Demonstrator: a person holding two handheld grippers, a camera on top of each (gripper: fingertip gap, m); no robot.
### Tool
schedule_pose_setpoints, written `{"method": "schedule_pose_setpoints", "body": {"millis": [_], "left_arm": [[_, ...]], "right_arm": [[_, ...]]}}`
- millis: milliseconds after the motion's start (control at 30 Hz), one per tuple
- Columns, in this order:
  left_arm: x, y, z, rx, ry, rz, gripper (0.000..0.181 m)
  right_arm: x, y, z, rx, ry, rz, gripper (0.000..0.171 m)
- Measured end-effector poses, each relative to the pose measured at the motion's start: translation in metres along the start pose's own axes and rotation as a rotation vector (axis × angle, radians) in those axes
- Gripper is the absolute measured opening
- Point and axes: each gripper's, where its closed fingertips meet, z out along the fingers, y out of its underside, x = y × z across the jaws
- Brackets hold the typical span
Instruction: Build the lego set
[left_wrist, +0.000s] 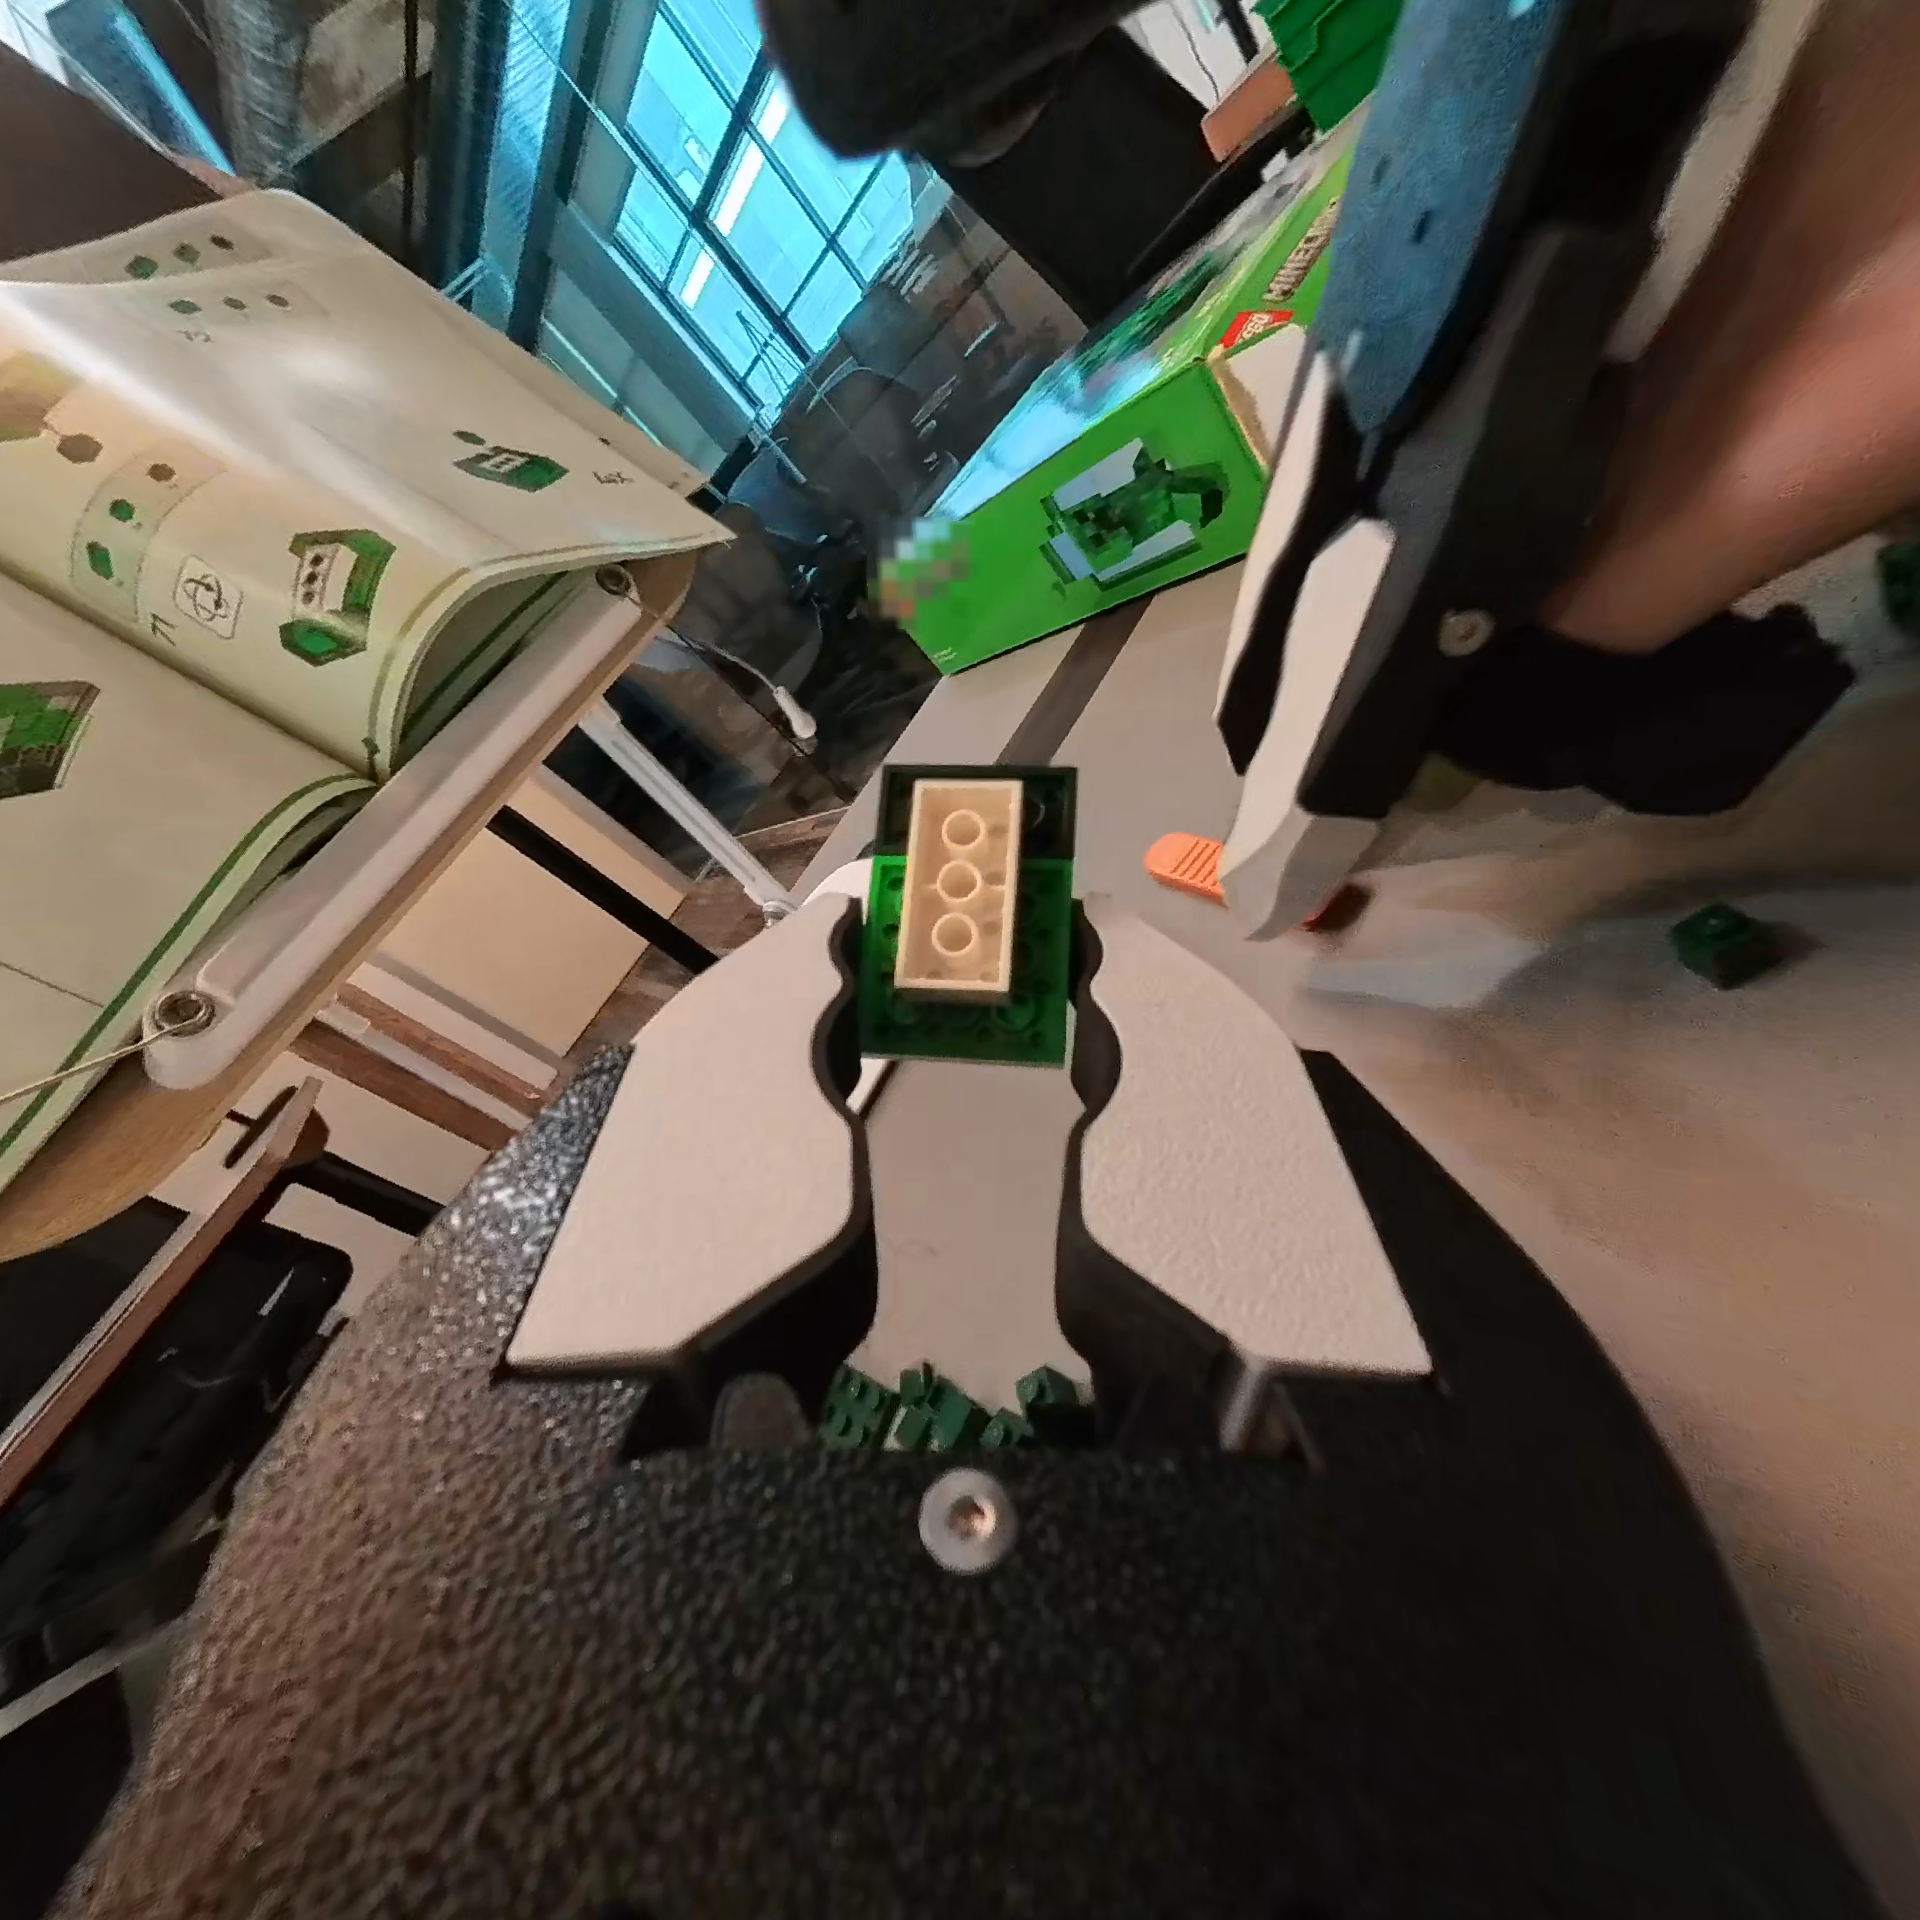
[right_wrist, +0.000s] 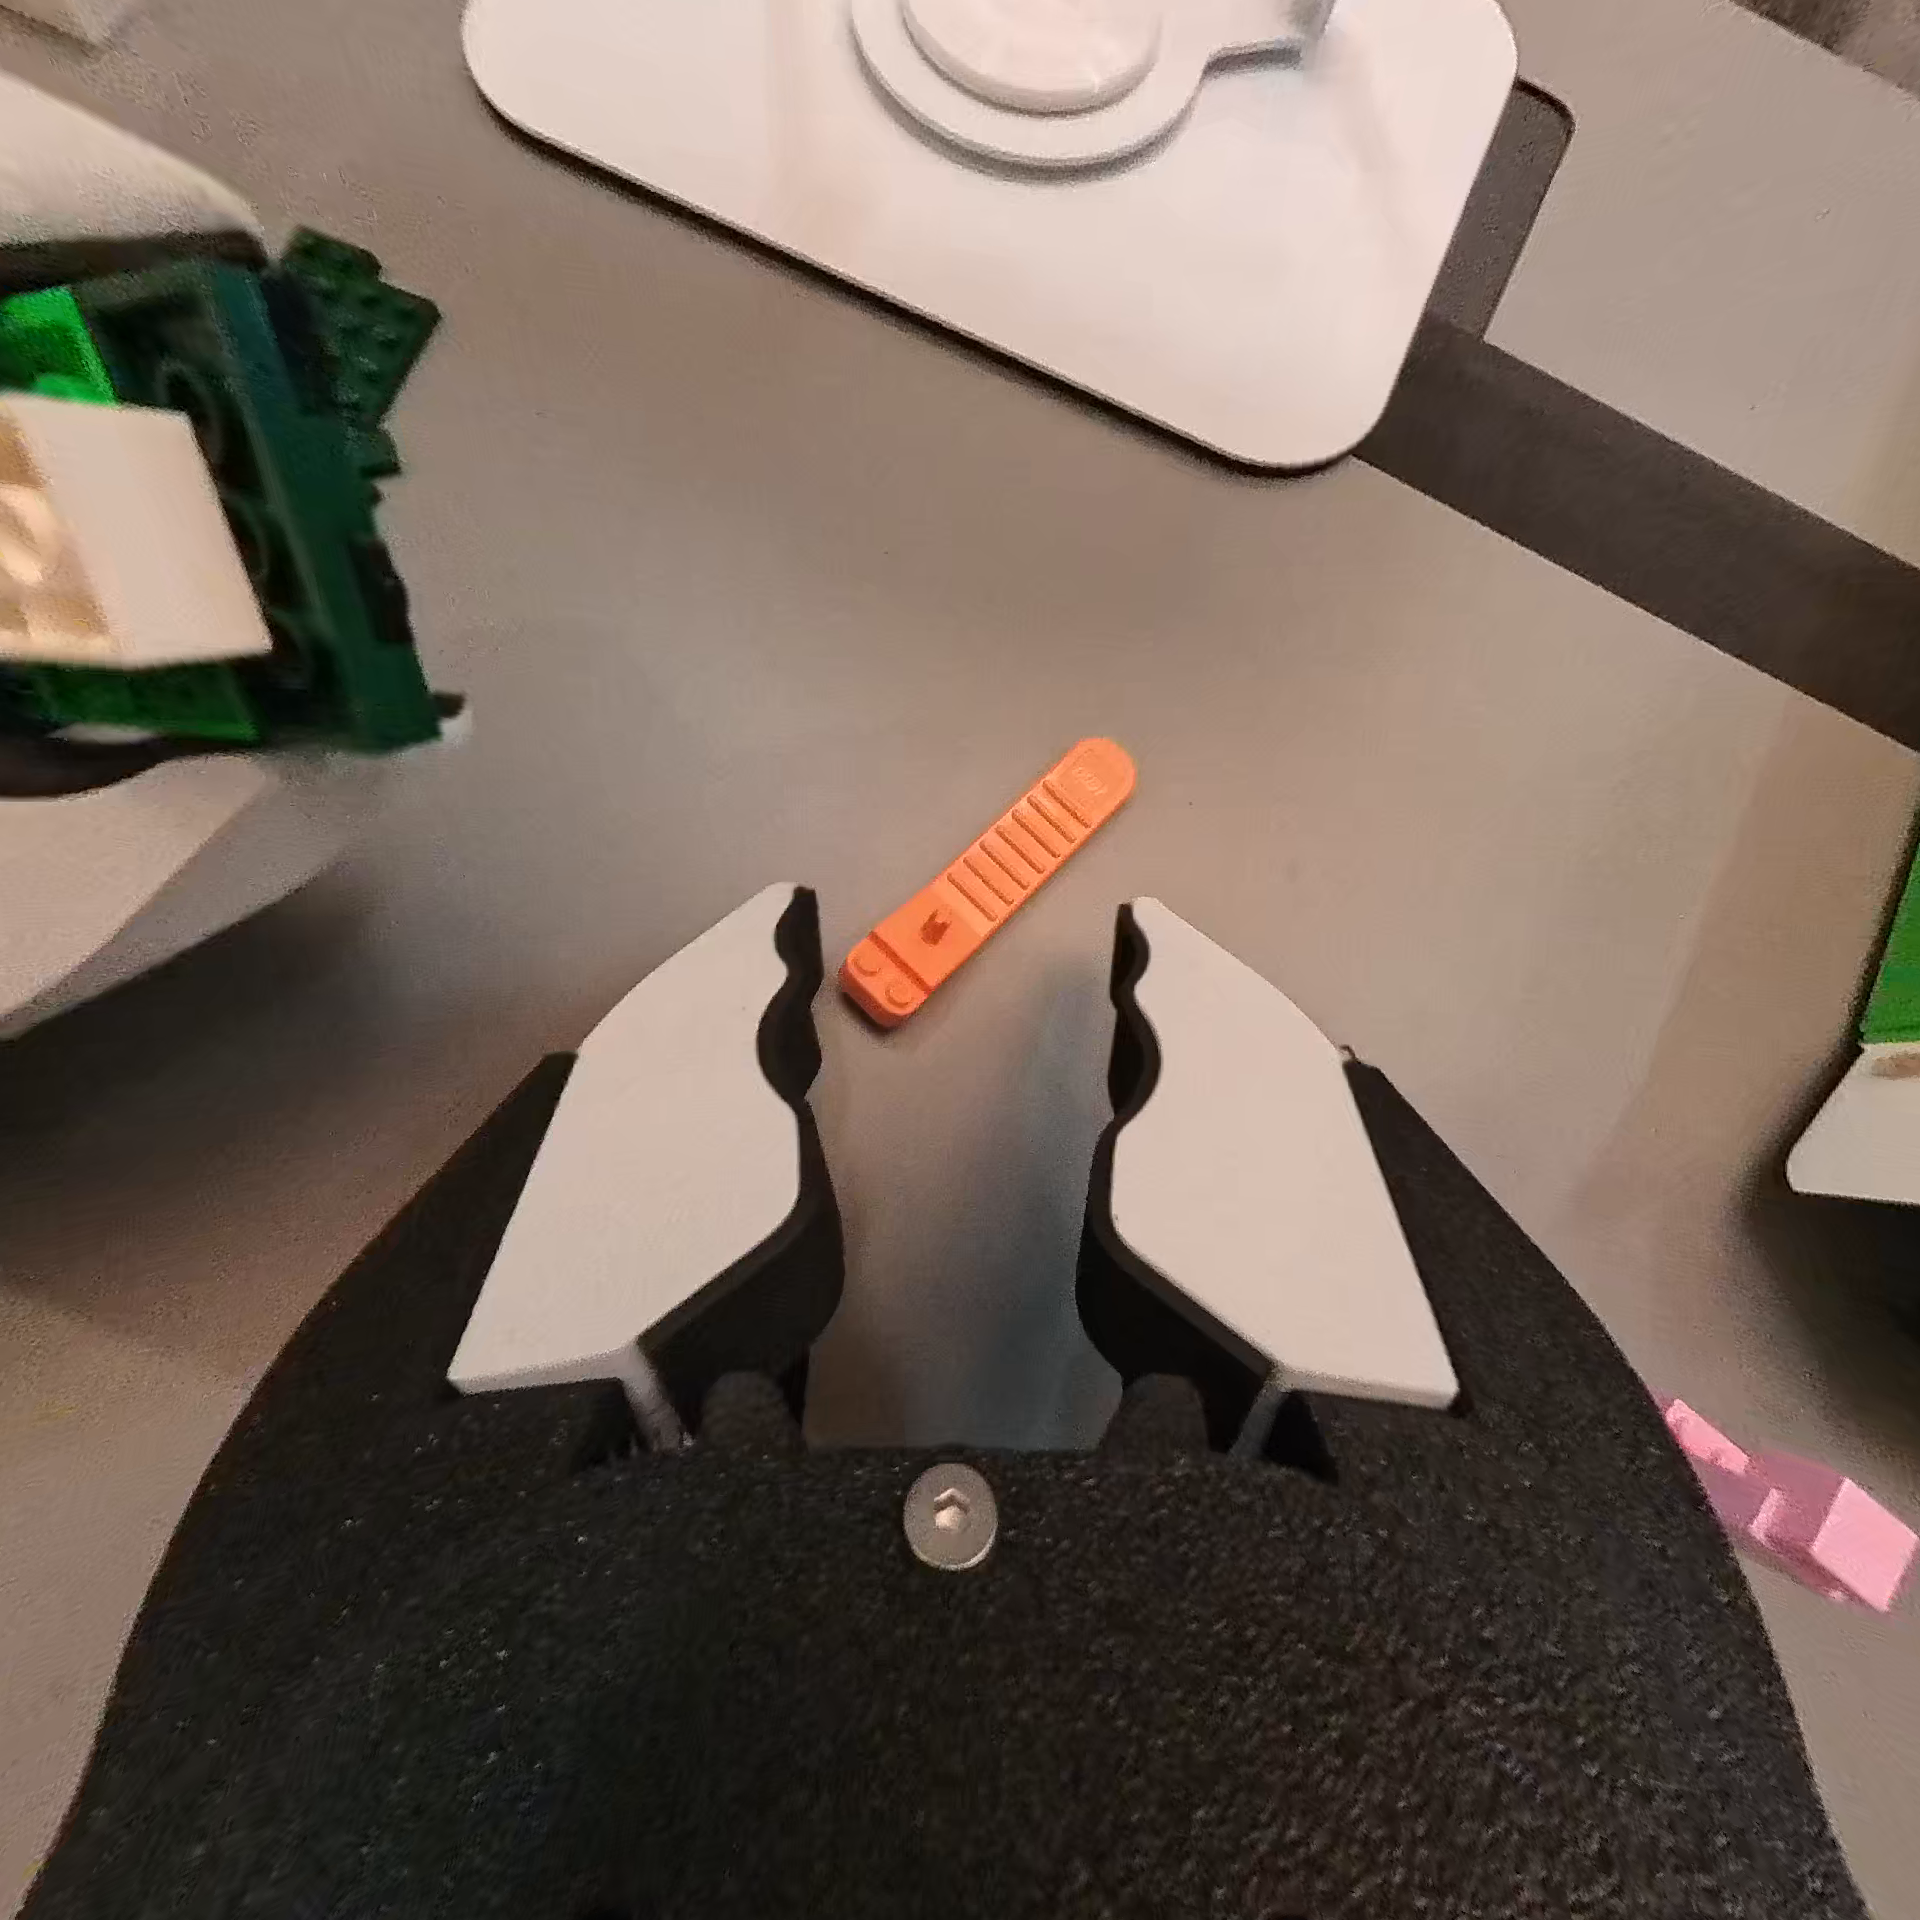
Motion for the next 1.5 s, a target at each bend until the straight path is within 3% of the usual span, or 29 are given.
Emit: {"method": "schedule_pose_setpoints", "body": {"millis": [133,400,600,767,933,1133,1500], "left_arm": [[0.001,-0.001,-0.001,0.003,0.002,0.005,0.037],[-0.001,0.000,-0.001,0.006,0.001,-0.005,0.037],[-0.003,0.000,-0.001,0.016,-0.004,-0.027,0.037],[-0.002,-0.002,-0.001,0.021,0.003,-0.025,0.037],[0.003,-0.004,-0.001,0.024,0.017,0.007,0.037],[0.005,-0.005,-0.001,0.025,0.028,0.012,0.037],[0.006,-0.004,-0.001,0.025,0.037,0.001,0.037]], "right_arm": [[0.000,0.007,0.010,-0.082,0.030,-0.012,0.049],[-0.004,0.007,0.004,-0.059,0.003,-0.092,0.015],[-0.021,0.007,-0.039,0.084,-0.142,-0.245,0.014],[-0.047,0.053,-0.081,0.083,-0.251,-0.495,0.013],[-0.087,0.099,-0.118,0.115,-0.373,-0.618,0.013],[-0.103,0.128,-0.125,0.141,-0.411,-0.758,0.013],[-0.124,0.129,-0.127,0.181,-0.542,-0.866,0.014]]}}
